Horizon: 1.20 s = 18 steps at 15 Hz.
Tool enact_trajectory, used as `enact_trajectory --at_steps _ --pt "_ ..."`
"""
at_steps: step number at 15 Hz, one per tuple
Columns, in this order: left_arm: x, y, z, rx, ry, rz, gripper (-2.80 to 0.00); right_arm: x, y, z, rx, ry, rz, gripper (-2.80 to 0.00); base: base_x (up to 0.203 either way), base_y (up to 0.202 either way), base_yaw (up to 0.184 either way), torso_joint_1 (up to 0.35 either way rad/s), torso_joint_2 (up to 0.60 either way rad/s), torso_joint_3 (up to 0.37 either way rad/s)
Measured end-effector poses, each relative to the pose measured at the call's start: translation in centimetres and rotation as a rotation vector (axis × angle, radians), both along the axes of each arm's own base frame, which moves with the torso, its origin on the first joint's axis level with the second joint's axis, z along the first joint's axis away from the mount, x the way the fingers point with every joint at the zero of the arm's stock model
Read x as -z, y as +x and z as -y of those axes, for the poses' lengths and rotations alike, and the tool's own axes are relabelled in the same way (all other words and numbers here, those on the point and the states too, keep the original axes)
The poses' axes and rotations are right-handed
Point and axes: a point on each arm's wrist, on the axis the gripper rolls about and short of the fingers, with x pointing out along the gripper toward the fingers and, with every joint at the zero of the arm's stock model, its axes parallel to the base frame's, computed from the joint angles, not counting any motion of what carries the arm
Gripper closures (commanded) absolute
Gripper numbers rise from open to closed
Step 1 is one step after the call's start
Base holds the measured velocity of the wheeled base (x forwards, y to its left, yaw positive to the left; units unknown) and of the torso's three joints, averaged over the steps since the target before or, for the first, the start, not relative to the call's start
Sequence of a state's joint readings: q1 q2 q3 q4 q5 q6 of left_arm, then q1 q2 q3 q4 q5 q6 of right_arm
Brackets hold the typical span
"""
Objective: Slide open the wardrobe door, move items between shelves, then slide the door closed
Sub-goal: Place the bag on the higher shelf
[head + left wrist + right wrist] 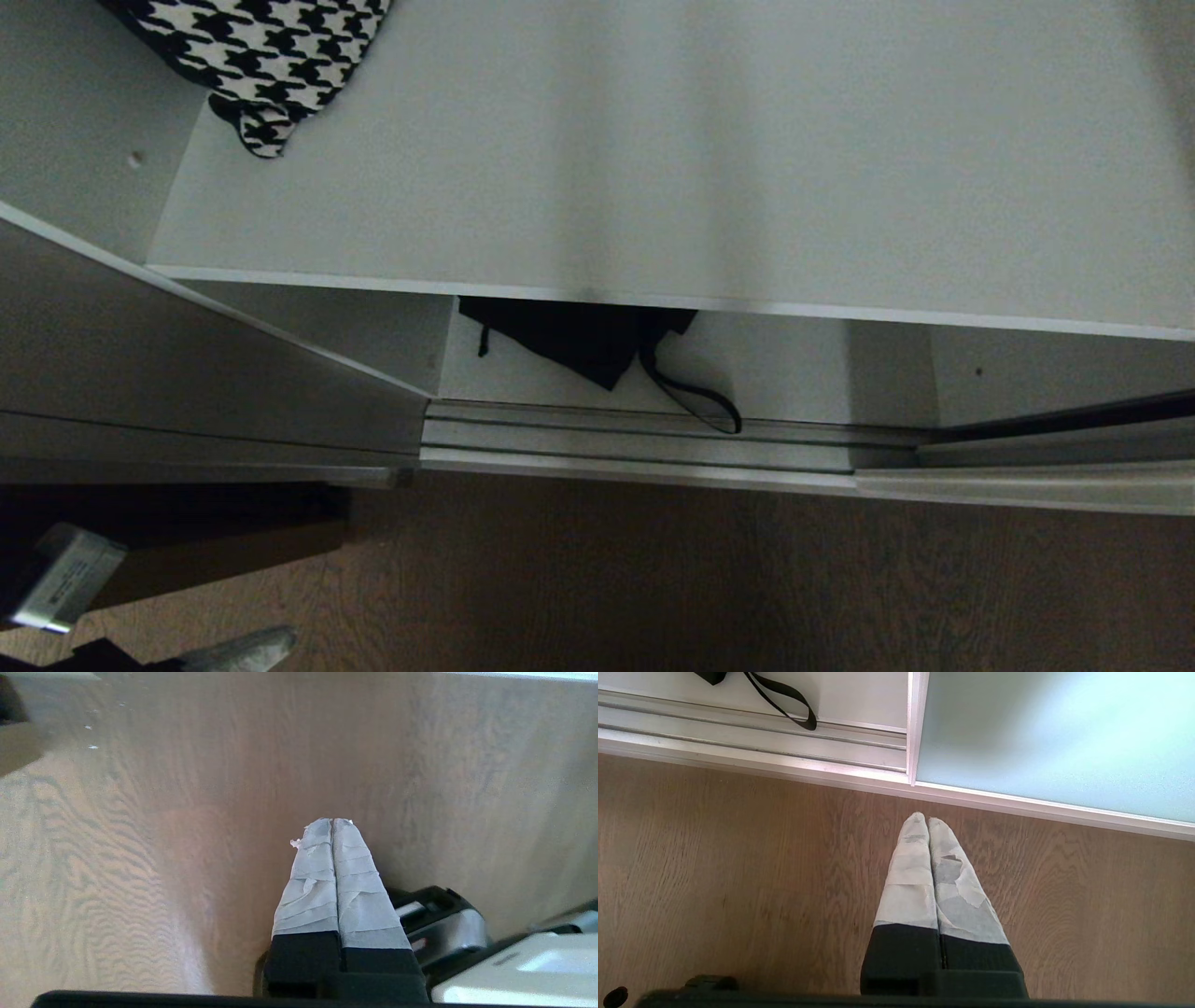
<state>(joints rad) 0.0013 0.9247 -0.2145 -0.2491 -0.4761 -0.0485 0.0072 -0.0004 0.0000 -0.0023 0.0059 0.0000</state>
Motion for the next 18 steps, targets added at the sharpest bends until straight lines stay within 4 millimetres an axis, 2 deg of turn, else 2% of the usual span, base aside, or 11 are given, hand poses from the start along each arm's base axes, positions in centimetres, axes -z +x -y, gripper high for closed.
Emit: enact_trajectory --at_steps 4,9,12,15,18 --pt "-0.2 -0.9 -0.1 -0.056 0.036 0.033 0.00 0.0 0.0 0.0 0.000 0.000 0.000 0.00 0.000 0.000 0.000 0.000 0.00 0.000" --pt "-0.1 -4.1 -0.4 -0.121 0.182 0.124 0.00 0.0 0.0 0.0 0.000 0.000 0.000 0.00 0.000 0.000 0.000 0.000 0.00 0.000" --pt "0.3 -5.2 -0.4 -0.121 0.194 0.133 0.00 0.0 0.0 0.0 0.000 0.000 0.000 0.00 0.000 0.000 0.000 0.000 0.00 0.000" --pt "1.2 -5.3 -0.3 -0.104 0.157 0.056 0.00 0.0 0.0 0.0 0.001 0.000 0.000 0.00 0.000 0.000 0.000 0.000 0.00 0.000" --pt "1.2 -4.3 -0.1 -0.040 0.034 -0.046 0.00 0.0 0.0 0.0 0.000 0.000 0.000 0.00 0.000 0.000 0.000 0.000 0.00 0.000"
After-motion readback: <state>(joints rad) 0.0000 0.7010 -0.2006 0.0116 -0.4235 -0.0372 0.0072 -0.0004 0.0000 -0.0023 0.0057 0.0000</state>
